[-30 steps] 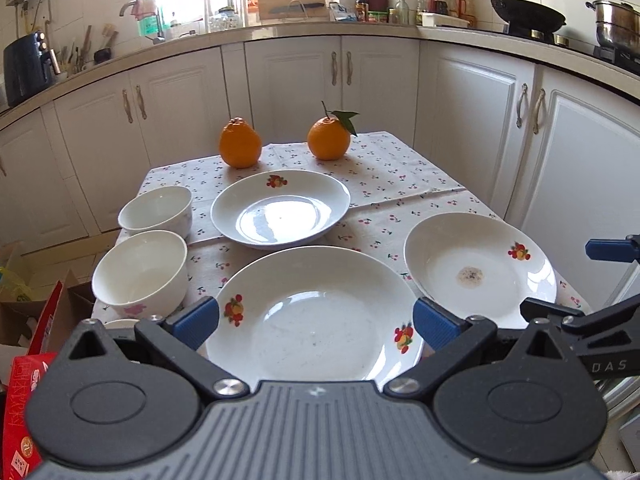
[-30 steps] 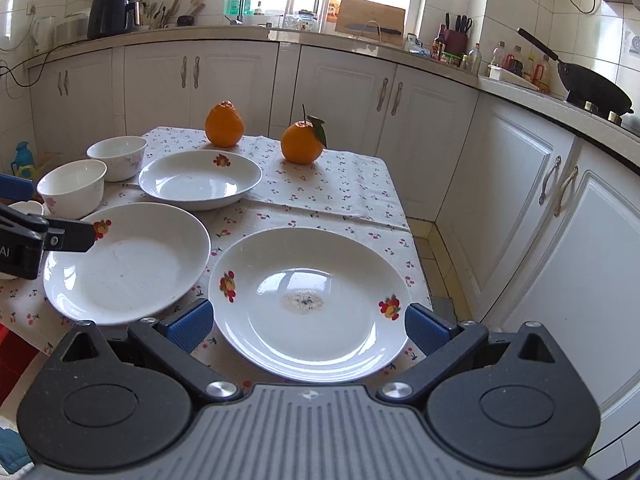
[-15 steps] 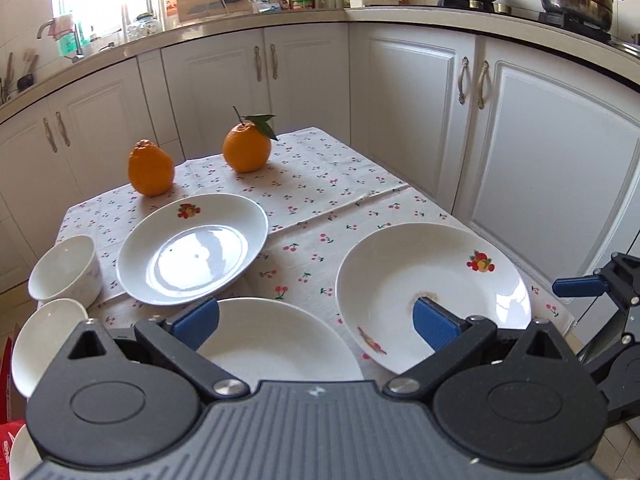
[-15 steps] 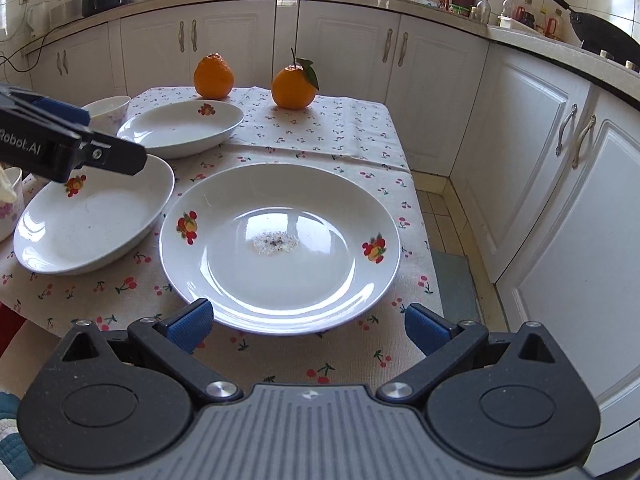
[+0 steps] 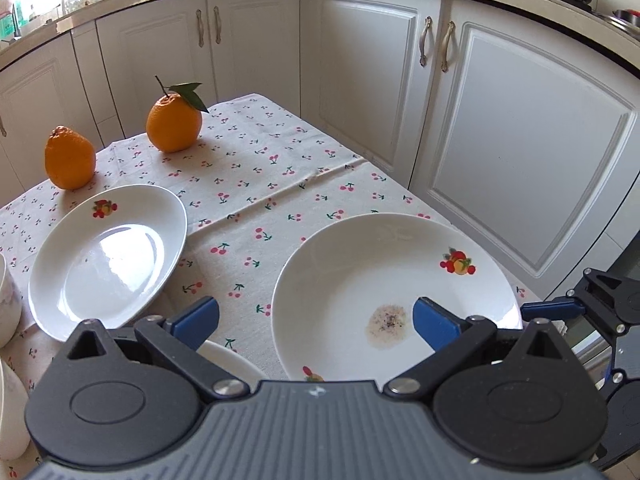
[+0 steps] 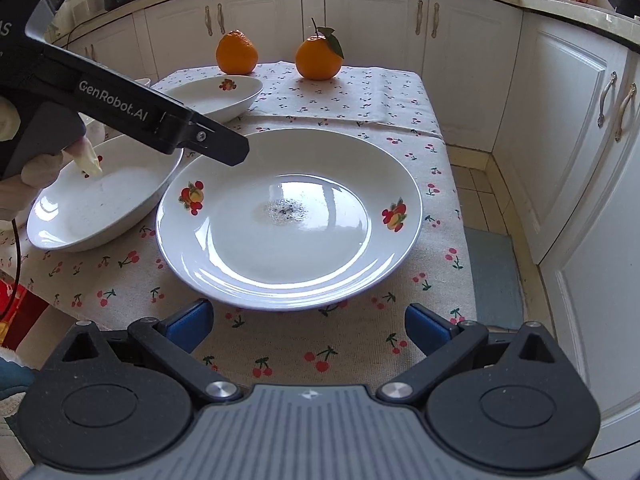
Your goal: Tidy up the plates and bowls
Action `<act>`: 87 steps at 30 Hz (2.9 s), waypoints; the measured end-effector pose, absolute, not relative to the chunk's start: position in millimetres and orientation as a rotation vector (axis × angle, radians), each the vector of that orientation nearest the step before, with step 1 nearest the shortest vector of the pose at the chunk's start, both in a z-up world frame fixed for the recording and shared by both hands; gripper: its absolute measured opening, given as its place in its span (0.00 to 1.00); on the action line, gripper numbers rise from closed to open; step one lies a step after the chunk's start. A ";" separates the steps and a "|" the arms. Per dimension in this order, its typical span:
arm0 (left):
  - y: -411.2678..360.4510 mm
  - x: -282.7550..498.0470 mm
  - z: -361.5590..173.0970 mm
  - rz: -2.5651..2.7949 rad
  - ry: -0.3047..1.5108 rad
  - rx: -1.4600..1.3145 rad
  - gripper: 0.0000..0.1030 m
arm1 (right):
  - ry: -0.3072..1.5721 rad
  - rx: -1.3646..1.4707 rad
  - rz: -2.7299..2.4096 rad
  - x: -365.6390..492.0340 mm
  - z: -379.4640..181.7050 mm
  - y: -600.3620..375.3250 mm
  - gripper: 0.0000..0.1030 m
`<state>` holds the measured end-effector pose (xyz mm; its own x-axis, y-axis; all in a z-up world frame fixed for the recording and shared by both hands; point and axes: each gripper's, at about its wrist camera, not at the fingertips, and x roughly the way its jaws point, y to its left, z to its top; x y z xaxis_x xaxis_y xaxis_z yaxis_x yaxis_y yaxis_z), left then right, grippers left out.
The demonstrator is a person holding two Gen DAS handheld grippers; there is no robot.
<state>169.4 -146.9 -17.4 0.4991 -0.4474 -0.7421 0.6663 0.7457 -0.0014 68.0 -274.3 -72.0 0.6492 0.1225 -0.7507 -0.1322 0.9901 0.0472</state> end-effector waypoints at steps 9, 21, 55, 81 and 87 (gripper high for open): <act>-165.4 190.1 -30.7 -0.746 0.860 0.345 0.95 | 0.857 -0.055 0.180 81.3 -81.0 -277.2 1.00; -176.5 219.0 -48.5 -0.807 0.981 0.339 0.74 | 0.760 -0.077 0.253 76.8 -86.3 -284.4 1.00; -178.9 241.4 -38.9 -0.840 1.018 0.316 0.58 | 0.723 -0.147 0.313 90.5 -79.8 -283.8 1.00; -206.2 297.3 -58.3 -0.783 0.949 0.266 0.58 | 0.719 -0.165 0.256 158.4 -87.0 -311.5 1.00; -208.4 299.0 -59.4 -0.774 0.932 0.258 0.58 | 0.731 -0.176 0.245 159.0 -89.8 -309.8 1.00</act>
